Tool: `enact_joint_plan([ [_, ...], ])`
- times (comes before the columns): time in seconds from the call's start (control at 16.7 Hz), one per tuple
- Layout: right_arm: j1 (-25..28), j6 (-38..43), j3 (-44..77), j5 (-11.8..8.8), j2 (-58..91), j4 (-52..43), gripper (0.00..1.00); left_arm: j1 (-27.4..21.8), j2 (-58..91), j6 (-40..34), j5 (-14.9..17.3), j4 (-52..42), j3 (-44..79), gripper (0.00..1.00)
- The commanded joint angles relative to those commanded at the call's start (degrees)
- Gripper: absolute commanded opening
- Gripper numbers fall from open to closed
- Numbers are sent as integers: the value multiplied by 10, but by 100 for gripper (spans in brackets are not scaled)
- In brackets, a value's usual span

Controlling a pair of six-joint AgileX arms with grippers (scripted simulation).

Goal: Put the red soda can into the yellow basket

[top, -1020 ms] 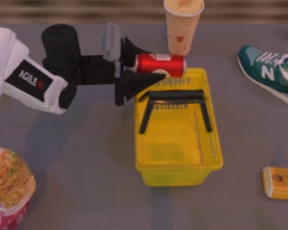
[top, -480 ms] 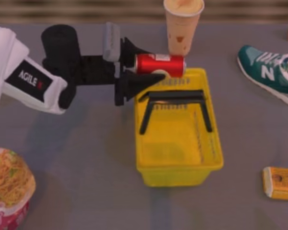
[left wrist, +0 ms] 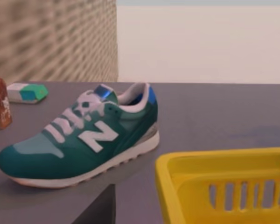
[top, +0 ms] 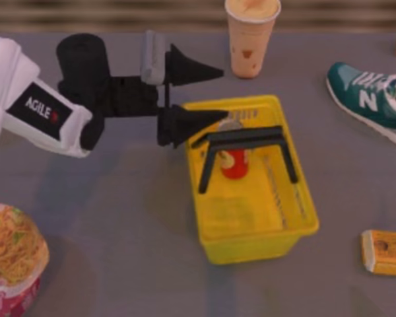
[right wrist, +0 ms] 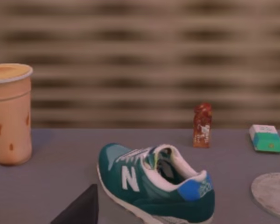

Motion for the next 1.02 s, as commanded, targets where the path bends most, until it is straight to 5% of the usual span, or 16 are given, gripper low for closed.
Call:
enact_joint_plan([
  [0.6,11,-15,31,-1,33,-21,100,1,-28,-2,-17,-12,-11,100],
  [1.02,83,-130,267,-1,278,-182,100,37,-249,-20,-145,-109,-116,100],
])
